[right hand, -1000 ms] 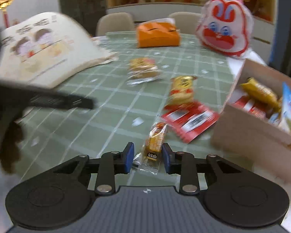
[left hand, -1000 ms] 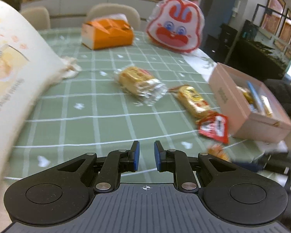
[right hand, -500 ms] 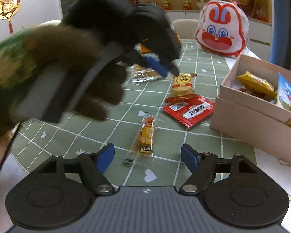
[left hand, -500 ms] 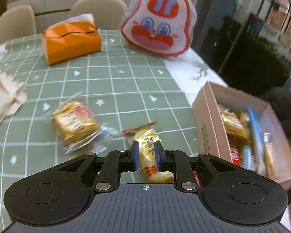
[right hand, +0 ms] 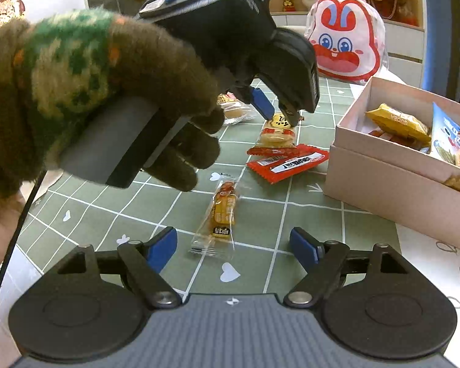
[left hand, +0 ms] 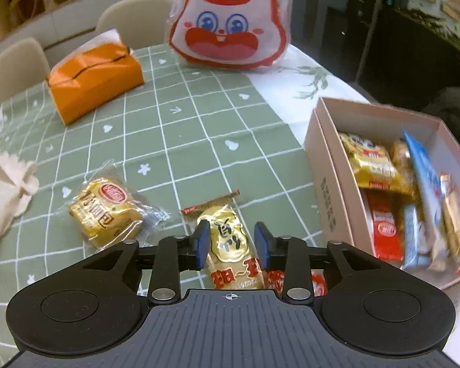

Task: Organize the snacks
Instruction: 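Reach for and grasp the yellow cracker packet with the left tool, then lift the cracker packet with the left tool while the right tool grasps the yellow bread packet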

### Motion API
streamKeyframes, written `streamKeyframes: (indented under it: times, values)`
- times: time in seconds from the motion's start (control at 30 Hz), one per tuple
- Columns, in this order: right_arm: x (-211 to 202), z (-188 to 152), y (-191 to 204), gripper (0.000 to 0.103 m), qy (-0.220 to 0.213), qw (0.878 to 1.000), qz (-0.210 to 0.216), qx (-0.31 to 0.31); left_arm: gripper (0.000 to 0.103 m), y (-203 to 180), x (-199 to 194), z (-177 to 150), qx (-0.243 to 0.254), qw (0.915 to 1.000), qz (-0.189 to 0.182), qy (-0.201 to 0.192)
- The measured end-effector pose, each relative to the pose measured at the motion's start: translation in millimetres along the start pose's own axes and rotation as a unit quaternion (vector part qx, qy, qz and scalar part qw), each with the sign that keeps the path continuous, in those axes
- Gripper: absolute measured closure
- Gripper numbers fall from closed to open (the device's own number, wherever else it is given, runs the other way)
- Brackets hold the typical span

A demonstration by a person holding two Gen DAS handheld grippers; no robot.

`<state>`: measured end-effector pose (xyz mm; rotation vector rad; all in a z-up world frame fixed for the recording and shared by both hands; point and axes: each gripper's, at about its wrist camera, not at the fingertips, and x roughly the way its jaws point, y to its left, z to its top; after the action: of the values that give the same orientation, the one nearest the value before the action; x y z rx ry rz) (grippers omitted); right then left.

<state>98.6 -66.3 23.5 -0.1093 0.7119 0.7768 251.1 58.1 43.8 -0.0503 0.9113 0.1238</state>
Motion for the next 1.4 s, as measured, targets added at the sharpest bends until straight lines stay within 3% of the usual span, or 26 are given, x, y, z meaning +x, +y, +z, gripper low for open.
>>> streamKeyframes:
  times: [0.23,0.6,0.8,0.87,1.0,1.23,1.33,1.4]
  values:
    - [0.1,0.5,-1.4,0.021,0.000,1.000,0.002,0.002,0.058,-2.0,5.7,-5.1,0.019,0.9996,0.023,0.003]
    - [0.2,-0.2,-5.0,0.017,-0.002,1.000,0.010,0.011,0.062,30.1,-8.3,-29.7,-0.007,0.9981,-0.062,-0.006]
    - [2.3,0.1,-4.6,0.014,0.002,1.000,0.016,0.009,0.062,58.3,-46.8,-75.7,0.009,0.9978,-0.052,-0.041]
    - [3.2,0.4,-3.7,0.012,0.005,1.000,0.018,0.006,0.062,73.2,-57.4,-89.4,0.001,0.9969,-0.057,-0.054]
    - [8.7,3.1,0.8,0.000,0.027,0.999,0.032,-0.021,0.062,105.7,-67.1,-109.9,-0.021,0.9951,-0.072,-0.064]
    - [14.5,-1.5,25.2,0.000,0.057,0.995,-0.005,-0.084,0.062,155.9,-72.8,-119.1,-0.091,0.9833,-0.107,-0.116]
    - [14.5,8.6,25.2,0.004,0.078,0.995,-0.003,-0.066,0.062,155.8,-79.2,-118.1,-0.065,0.9874,-0.091,-0.112]
    - [8.0,22.9,22.9,0.004,0.066,0.996,0.019,-0.058,0.062,147.8,-87.9,-119.7,-0.032,0.9897,-0.068,-0.122]
